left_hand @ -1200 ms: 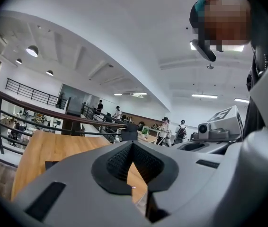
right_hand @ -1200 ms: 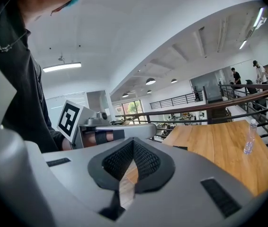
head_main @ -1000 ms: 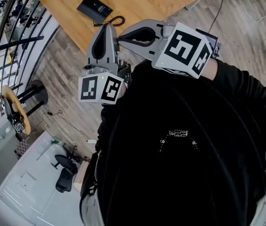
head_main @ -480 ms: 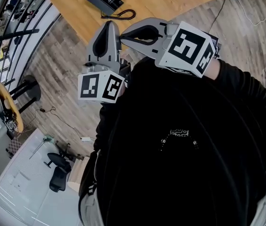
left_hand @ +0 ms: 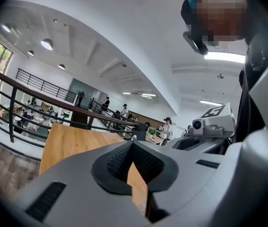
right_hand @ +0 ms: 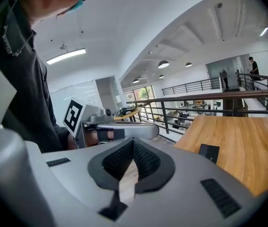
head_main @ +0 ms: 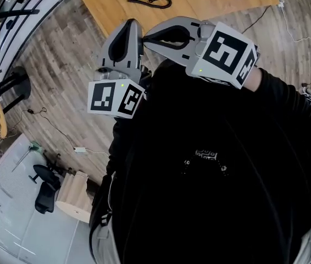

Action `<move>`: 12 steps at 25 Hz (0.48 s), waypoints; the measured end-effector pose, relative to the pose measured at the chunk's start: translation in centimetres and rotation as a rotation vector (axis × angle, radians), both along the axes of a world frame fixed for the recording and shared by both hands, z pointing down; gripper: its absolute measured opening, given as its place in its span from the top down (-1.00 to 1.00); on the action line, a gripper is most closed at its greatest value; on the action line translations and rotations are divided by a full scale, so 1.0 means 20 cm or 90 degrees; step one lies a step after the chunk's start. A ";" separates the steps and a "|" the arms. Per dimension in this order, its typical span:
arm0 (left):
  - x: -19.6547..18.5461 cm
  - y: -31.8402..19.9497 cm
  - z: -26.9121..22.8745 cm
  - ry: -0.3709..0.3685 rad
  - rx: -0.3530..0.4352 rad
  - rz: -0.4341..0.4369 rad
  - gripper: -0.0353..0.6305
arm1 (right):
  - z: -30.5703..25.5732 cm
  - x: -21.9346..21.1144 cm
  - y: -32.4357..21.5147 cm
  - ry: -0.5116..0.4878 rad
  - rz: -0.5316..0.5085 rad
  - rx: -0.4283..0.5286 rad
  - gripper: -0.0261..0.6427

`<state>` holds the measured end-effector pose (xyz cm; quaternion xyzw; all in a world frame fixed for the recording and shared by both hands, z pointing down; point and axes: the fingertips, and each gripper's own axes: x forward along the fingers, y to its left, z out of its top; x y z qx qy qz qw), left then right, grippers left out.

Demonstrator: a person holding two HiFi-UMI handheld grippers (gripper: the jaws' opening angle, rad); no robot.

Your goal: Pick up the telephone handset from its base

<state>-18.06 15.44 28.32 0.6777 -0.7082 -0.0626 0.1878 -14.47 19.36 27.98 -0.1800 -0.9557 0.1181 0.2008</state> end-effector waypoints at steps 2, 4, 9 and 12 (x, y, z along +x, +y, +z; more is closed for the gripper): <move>-0.03 0.03 0.02 0.006 -0.004 -0.017 0.88 | 0.02 -0.02 0.02 0.004 -0.015 -0.005 0.87; -0.04 0.04 0.03 0.004 -0.007 -0.027 0.88 | 0.03 -0.03 0.03 0.005 -0.024 -0.012 0.87; -0.07 0.02 0.03 -0.006 -0.017 -0.047 0.88 | 0.04 -0.05 0.01 -0.002 -0.036 -0.027 0.87; -0.09 0.03 0.03 -0.014 -0.019 -0.067 0.88 | 0.03 -0.07 0.01 -0.013 -0.057 -0.033 0.87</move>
